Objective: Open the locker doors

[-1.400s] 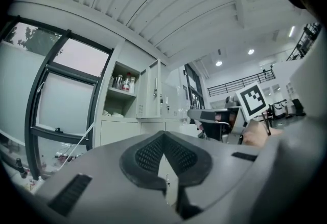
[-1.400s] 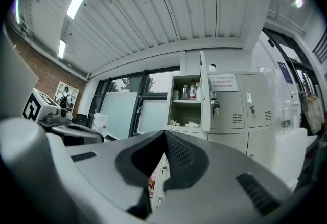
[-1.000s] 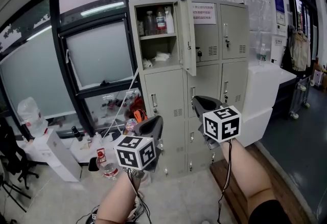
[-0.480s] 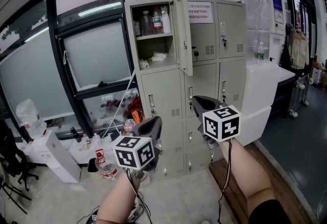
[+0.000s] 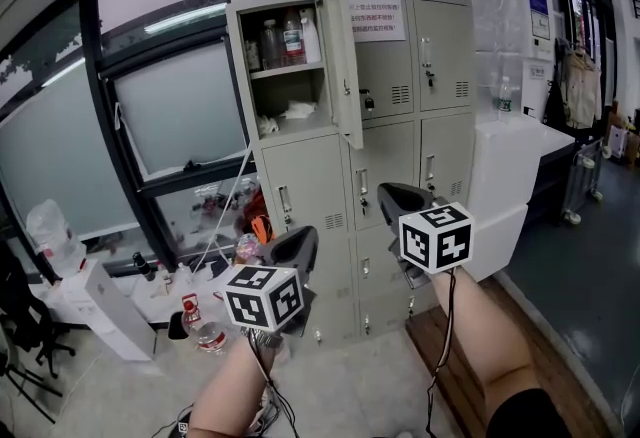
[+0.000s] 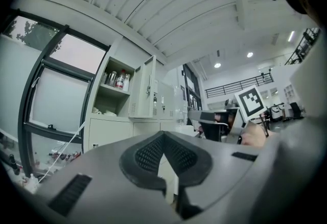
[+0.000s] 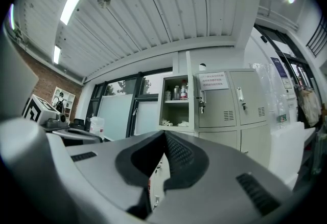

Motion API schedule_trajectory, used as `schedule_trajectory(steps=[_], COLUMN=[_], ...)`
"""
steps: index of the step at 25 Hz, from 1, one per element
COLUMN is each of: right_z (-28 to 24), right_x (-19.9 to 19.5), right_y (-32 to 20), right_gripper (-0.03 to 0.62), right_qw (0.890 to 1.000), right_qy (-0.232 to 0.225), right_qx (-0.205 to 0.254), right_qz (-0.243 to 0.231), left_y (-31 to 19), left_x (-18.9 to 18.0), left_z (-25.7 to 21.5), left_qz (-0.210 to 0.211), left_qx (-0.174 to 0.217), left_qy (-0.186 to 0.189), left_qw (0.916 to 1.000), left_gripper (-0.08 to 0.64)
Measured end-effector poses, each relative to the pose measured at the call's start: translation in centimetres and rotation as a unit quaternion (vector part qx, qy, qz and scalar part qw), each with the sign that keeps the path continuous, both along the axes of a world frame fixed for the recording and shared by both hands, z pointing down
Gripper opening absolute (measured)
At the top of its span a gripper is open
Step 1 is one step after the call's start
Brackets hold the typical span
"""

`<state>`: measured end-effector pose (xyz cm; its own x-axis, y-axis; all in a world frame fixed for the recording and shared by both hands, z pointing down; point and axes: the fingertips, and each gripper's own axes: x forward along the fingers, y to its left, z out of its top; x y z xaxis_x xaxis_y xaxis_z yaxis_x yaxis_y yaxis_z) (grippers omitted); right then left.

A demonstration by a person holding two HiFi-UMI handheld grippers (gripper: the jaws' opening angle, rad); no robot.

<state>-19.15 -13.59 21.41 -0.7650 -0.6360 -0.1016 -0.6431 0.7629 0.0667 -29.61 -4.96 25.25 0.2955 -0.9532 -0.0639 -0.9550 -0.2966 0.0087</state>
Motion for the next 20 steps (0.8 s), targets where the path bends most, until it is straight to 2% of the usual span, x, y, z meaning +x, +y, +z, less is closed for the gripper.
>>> schedule_trajectory(steps=[9, 20], right_z=[-0.6, 0.6], right_x=[4.7, 10.7], right_y=[-5.6, -13.0], right_gripper=[0.0, 0.0], right_qw=[1.0, 0.999], right_qy=[0.001, -0.007], right_qx=[0.003, -0.015], right_qz=[0.018, 0.028], left_y=[-5.8, -13.4], left_x=[4.3, 10.3], left_z=[-0.5, 0.9], left_qz=[0.018, 0.034], left_qx=[0.007, -0.012], left_qy=[0.002, -0.003], left_qw=[0.9998, 0.9994], left_gripper=[-0.002, -0.002])
